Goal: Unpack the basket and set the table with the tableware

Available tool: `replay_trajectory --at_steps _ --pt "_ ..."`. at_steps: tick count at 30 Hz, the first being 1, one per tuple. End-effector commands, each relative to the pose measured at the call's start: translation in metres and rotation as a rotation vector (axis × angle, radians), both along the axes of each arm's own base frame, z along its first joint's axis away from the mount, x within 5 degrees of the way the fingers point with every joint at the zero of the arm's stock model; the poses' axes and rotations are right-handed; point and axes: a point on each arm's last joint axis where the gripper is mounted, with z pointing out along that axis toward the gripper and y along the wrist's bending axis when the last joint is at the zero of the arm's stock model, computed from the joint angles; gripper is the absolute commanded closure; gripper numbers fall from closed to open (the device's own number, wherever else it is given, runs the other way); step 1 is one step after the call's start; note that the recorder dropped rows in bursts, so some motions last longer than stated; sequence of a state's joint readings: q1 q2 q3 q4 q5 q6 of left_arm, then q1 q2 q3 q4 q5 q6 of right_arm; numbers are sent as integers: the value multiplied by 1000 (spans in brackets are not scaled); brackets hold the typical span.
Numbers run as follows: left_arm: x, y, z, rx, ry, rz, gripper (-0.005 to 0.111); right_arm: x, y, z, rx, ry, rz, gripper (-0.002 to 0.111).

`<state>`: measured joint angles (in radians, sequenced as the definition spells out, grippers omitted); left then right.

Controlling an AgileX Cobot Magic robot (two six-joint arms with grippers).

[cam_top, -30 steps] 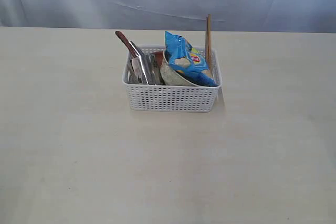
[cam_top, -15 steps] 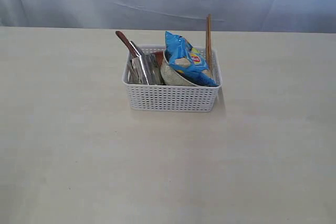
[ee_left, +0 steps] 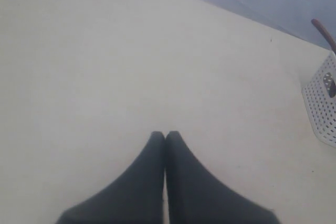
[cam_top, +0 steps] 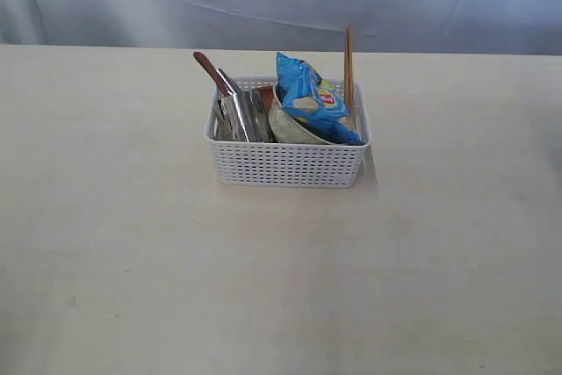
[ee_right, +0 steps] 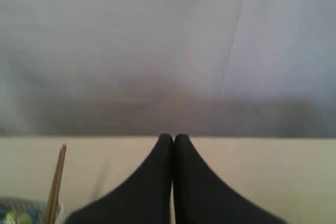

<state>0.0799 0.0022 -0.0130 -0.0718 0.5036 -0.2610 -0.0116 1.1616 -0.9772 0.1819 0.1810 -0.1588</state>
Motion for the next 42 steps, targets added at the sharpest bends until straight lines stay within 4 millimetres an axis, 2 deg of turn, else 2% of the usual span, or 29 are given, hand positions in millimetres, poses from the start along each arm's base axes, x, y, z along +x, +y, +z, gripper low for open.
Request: replay_trajectory --at_steps 1,6,11,13,17,21,24,26,29,32,38,42 --pt "0 0 -1 -5 -2 3 107 48 4 -21 -123 310 103 108" --pt "0 0 -1 -5 -2 3 107 94 7 -42 -140 643 205 108" --pt "0 0 -1 -5 -2 3 107 128 13 -55 -124 909 285 108" --pt "0 0 -1 -5 -2 3 107 141 17 -60 -120 934 306 108" --pt "0 0 -1 -5 -2 3 107 162 48 -68 -125 898 446 107" --pt "0 0 -1 -5 -2 3 107 163 94 -71 -153 853 640 106" --pt "0 0 -1 -5 -2 3 107 158 124 -75 -194 847 731 96" --pt "0 0 -1 -5 -2 3 107 157 141 -78 -222 823 765 83" --pt "0 0 -1 -5 -2 3 107 156 160 -84 -231 810 792 56" --pt "0 0 -1 -5 -2 3 107 154 175 -90 -213 819 796 42" --pt "0 0 -1 -5 -2 3 107 152 205 -107 -187 826 797 43" --pt "0 0 -1 -5 -2 3 107 156 216 -114 -167 793 751 43"
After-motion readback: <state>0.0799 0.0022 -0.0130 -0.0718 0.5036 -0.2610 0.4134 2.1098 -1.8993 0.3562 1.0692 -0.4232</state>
